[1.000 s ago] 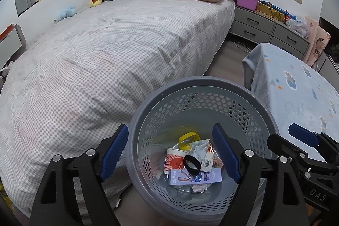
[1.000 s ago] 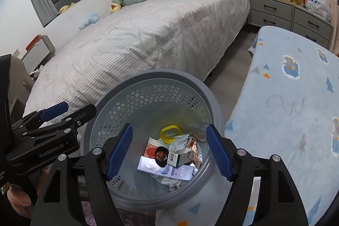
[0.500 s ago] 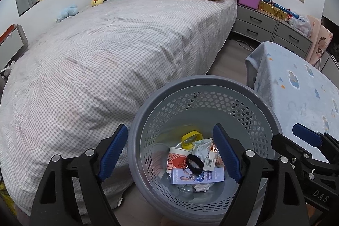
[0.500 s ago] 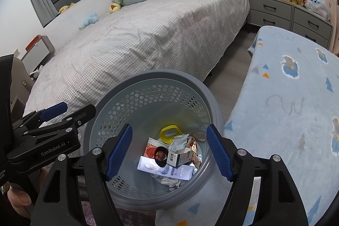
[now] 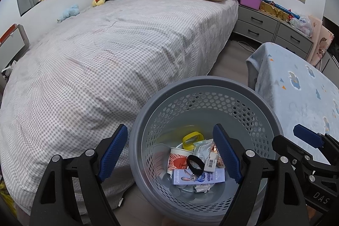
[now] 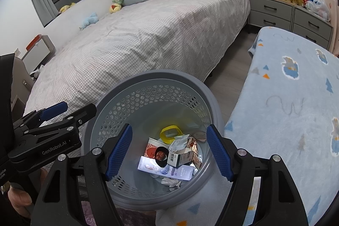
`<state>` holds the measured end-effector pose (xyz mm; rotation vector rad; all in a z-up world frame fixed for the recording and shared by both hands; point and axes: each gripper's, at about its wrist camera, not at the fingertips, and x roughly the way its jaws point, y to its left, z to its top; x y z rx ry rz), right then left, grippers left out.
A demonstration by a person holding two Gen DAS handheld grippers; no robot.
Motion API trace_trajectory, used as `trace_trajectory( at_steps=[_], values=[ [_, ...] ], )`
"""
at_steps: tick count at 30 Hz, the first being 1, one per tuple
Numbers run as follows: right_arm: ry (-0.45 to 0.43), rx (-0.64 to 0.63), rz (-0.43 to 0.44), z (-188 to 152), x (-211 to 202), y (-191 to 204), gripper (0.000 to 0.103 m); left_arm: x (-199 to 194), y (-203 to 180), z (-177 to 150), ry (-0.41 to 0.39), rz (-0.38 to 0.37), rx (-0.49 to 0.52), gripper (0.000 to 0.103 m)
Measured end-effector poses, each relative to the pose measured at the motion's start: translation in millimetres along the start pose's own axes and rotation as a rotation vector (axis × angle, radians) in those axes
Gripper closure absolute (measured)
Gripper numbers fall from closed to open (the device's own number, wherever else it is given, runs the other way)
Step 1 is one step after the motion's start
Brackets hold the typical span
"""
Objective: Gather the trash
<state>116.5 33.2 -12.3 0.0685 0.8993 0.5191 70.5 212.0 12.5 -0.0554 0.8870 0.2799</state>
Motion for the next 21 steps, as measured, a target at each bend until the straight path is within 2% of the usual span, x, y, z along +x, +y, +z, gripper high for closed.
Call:
trace_trajectory(
  at_steps=[21],
  values=[
    [0.002,0.0,0.0,-1.4,0.8,1.1,0.032,1.0,1.1,-1.3,0.003,0.004,-0.004,0.024]
  ],
)
